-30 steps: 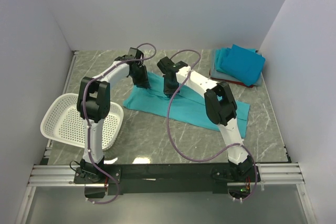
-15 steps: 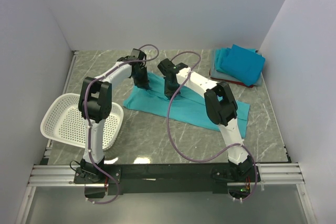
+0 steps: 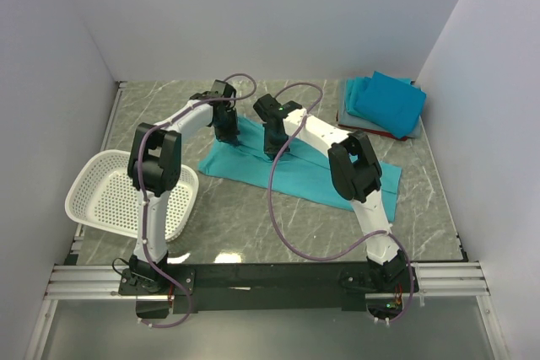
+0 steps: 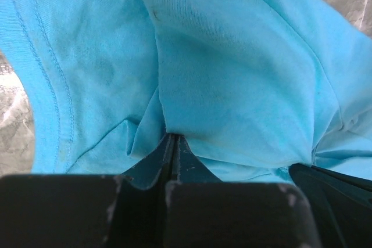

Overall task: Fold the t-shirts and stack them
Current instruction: Fold the tshirt

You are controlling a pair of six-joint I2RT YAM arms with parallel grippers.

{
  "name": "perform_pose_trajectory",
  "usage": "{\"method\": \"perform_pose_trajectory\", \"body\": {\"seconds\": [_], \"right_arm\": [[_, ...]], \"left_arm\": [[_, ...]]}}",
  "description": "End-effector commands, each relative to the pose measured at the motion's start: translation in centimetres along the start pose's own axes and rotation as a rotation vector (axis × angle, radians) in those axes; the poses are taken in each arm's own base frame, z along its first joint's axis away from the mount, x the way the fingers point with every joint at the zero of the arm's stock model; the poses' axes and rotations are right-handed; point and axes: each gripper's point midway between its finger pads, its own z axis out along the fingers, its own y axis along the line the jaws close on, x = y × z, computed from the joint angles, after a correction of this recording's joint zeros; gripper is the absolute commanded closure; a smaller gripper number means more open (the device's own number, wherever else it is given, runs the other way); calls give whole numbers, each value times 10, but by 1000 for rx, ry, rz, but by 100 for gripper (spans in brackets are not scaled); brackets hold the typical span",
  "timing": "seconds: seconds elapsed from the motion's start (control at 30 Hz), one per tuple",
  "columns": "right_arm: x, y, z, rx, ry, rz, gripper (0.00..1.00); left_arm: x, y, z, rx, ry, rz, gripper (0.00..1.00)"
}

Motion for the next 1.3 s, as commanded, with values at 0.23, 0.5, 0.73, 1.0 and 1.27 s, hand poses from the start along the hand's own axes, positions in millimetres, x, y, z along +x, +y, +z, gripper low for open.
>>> {"method": "perform_pose_trajectory", "body": {"seconds": [0.23,0.5,0.73,1.0,1.27], "right_arm": [[-19,7,-46,-54,-73,2,93],[-14,3,-48,-45,-59,-6,92],[-12,5,-46,-54,-51,-10,92],[-13,8,-42,-64,-45,-16,92],[-13,11,-40,-74,-36,-17,92]], "left_arm": [[-28,-17,-58,42,-120,12,100],[-5,-6,-76,36,-95,-4,100],[7,-15,-64,111,-48,-10,100],[-8,-27,-43,149,-34,8,85],[-10,-19,-20,84,-22,17,73]]}}
